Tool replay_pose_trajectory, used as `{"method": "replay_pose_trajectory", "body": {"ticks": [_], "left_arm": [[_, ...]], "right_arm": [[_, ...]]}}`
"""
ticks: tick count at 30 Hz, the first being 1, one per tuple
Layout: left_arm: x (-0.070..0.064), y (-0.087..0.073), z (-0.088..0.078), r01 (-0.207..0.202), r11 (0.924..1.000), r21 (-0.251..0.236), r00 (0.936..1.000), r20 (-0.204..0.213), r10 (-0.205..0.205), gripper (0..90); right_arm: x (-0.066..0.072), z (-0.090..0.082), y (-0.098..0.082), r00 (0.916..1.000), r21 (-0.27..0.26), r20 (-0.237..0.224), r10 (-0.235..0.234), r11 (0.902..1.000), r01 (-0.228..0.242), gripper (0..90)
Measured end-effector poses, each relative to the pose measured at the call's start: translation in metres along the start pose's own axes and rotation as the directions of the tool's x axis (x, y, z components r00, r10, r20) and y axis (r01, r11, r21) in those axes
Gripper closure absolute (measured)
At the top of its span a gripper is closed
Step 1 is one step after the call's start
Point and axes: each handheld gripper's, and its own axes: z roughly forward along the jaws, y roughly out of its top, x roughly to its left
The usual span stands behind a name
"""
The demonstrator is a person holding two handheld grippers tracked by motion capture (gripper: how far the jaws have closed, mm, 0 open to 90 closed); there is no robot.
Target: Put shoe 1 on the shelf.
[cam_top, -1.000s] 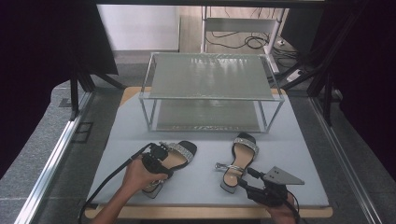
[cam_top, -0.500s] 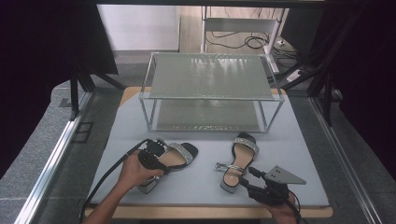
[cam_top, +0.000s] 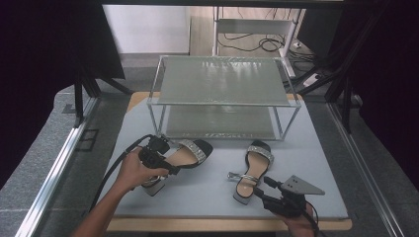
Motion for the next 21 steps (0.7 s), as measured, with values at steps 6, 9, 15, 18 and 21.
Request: {"method": "replay_pose_trajectory", "body": {"ticks": [6, 9, 15, 18, 21], "left_arm": [[-0.003, 0.012, -0.02, -0.017, 0.9993, -0.032, 0.9997, 0.019, 0.018, 42.4], [-0.004, 0.017, -0.025, -0.028, 0.9989, -0.039, 0.9993, 0.022, 0.029, 42.4], [-0.007, 0.028, -0.037, -0.041, 0.9977, -0.054, 0.9986, 0.032, 0.043, 42.4], [-0.009, 0.035, -0.044, -0.056, 0.9968, -0.056, 0.9976, 0.037, 0.059, 42.4], [-0.01, 0.038, -0.048, -0.063, 0.9963, -0.058, 0.9969, 0.043, 0.065, 42.4]], "right_arm": [[-0.001, -0.001, 0.0, 1.0, -0.005, 0.001, 0.005, 1.0, -0.005, 44.9], [-0.001, 0.0, 0.0, 1.0, -0.003, 0.001, 0.005, 1.0, -0.005, 44.9], [-0.001, 0.0, -0.001, 1.0, 0.001, 0.001, 0.004, 1.0, -0.004, 44.9], [-0.002, 0.001, -0.001, 1.0, 0.004, 0.001, 0.002, 1.0, -0.002, 44.9], [-0.001, 0.001, -0.001, 1.0, 0.004, 0.001, 0.004, 1.0, -0.004, 44.9]]}}
